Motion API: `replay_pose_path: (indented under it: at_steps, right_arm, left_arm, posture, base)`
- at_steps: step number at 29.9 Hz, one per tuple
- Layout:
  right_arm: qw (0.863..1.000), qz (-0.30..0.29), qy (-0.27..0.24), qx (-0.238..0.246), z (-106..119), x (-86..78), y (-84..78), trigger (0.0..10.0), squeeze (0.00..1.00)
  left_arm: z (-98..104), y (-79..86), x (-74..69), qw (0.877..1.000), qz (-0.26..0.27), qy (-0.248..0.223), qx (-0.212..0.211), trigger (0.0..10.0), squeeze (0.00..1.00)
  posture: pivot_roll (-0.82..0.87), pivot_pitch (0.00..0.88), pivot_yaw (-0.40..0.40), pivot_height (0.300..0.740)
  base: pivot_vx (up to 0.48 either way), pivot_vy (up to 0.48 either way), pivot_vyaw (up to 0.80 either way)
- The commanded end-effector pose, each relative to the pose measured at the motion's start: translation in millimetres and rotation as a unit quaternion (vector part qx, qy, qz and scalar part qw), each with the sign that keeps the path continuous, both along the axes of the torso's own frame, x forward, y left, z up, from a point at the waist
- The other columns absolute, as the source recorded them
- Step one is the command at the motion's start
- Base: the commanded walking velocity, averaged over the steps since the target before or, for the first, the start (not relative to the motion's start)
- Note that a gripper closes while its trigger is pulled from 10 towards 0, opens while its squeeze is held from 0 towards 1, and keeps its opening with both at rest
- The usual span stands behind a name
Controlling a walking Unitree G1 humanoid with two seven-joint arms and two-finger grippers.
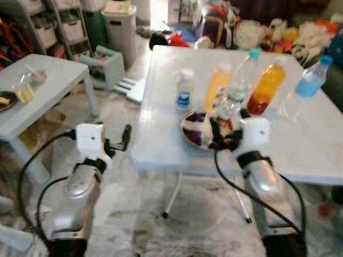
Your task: Restocking fridge
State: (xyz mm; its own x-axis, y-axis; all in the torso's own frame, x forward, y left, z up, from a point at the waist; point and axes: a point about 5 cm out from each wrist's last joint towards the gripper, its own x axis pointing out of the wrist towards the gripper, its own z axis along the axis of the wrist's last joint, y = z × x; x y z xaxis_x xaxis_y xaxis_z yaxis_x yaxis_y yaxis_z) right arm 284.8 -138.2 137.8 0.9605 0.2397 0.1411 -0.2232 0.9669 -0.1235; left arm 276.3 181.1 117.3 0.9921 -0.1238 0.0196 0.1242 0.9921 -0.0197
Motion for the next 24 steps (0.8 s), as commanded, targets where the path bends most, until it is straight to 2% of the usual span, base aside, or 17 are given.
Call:
replay_pose_path:
  at_steps: [1,5,9,11,12,13,15,16,20,24]
  right_arm:
    - [0.999,-0.021,0.012,-0.032,-6.2,3.5,-8.4,10.0,0.00]
    - [0.997,0.001,0.052,-0.049,-19.9,7.0,-6.9,10.0,0.00]
    - [0.996,0.018,0.057,-0.060,-22.2,11.1,-6.9,10.0,0.00]
    - [0.993,0.061,0.064,-0.079,-22.2,13.1,-5.3,10.0,0.00]
    - [0.993,0.061,0.064,-0.079,-22.2,13.1,-5.3,10.0,0.00]
    - [0.989,0.092,0.063,-0.093,-21.4,13.5,-4.8,10.0,0.00]
    - [0.989,0.109,0.063,-0.083,-18.4,15.7,-5.9,10.0,0.00]
    - [0.986,0.134,0.067,-0.074,-16.1,17.8,-4.2,10.0,0.00]
    - [0.969,0.215,0.073,-0.098,-16.1,19.0,5.4,10.0,0.00]
    - [0.961,0.240,0.090,-0.103,-20.7,17.8,6.2,10.0,0.00]
  left_arm:
    - [0.5,-7.2,1.6,1.000,-0.009,-0.002,0.001,10.0,0.00]
    - [0.1,-8.1,1.9,1.000,-0.010,-0.002,0.004,10.0,0.00]
    - [-1.2,-10.4,1.5,1.000,-0.014,0.001,0.005,10.0,0.00]
    - [-2.8,-12.4,0.5,1.000,-0.017,0.005,0.005,10.0,0.00]
    - [-2.8,-12.4,0.5,1.000,-0.017,0.005,0.005,10.0,0.00]
    - [-3.7,-13.5,-0.2,1.000,-0.018,0.006,0.006,10.0,0.00]
    - [-4.6,-14.6,-0.6,1.000,-0.020,0.008,0.006,10.0,0.00]
    - [-5.1,-15.3,-0.6,1.000,-0.021,0.009,0.006,10.0,0.00]
    - [-6.3,-17.9,-1.1,1.000,-0.025,0.013,0.004,10.0,0.00]
    - [-6.3,-19.9,-2.5,0.999,-0.029,0.014,0.005,10.0,0.00]
  posture:
    - [-0.01,0.005,-0.031,0.740]
    - [-0.01,0.008,-0.029,0.740]
    - [-0.01,0.010,-0.029,0.740]
    - [-0.01,0.015,-0.027,0.740]
    - [-0.01,0.015,-0.027,0.740]
    - [-0.01,0.019,-0.029,0.740]
    - [-0.01,0.020,-0.030,0.740]
    - [-0.01,0.024,-0.029,0.740]
    - [0.00,0.030,-0.029,0.740]
    - [0.00,0.033,-0.030,0.740]
  base:
    - [0.000,0.000,0.00]
    - [0.000,0.000,0.00]
    - [0.000,0.000,0.00]
    - [0.000,0.000,0.00]
    - [0.000,0.000,0.00]
    - [0.000,0.000,0.00]
    - [0.000,0.000,0.00]
    - [0.000,0.000,0.00]
    - [0.000,0.000,0.00]
    - [0.000,0.000,0.00]
